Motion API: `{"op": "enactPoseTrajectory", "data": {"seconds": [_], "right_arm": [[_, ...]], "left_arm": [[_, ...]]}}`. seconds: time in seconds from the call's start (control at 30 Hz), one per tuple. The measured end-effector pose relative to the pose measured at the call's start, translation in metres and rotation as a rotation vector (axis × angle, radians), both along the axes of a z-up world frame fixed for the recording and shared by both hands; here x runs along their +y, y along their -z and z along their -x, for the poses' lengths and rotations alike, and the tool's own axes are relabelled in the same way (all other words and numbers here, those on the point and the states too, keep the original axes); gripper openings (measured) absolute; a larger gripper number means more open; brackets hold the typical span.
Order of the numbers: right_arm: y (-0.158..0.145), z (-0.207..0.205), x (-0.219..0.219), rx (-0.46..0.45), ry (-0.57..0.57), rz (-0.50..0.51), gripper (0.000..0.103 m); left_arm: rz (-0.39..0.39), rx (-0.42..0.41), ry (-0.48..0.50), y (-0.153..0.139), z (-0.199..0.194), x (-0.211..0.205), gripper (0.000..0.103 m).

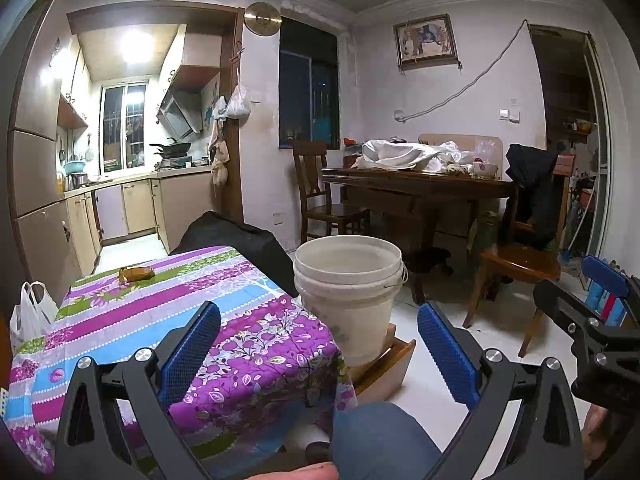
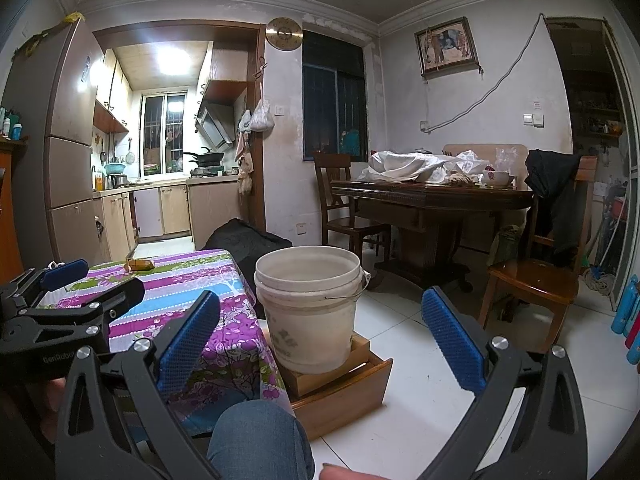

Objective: Collect trash

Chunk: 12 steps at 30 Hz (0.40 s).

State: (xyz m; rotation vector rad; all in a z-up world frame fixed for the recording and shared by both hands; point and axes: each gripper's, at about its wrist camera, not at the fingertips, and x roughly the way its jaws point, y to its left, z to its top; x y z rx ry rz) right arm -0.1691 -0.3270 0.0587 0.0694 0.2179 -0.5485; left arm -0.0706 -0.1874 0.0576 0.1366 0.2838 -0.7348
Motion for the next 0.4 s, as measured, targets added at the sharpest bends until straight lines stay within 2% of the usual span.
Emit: {"op": "enactPoseTrajectory", "data": {"seconds": [0.2, 0.4], "right_arm": [[0.0002, 0.0002, -0.0004, -0.001, 0.001, -0.001, 0.097], [0.0002, -0.0002, -0.0016, -0.001, 0.0, -0.002, 0.098]], "left_arm": [[0.023, 0.013, -0.002, -0.0008, -0.0045, 0.0056, 0.098], [0.01, 0.025, -0.012, 0.0006, -0.0089, 0.0062, 0.098]]}}
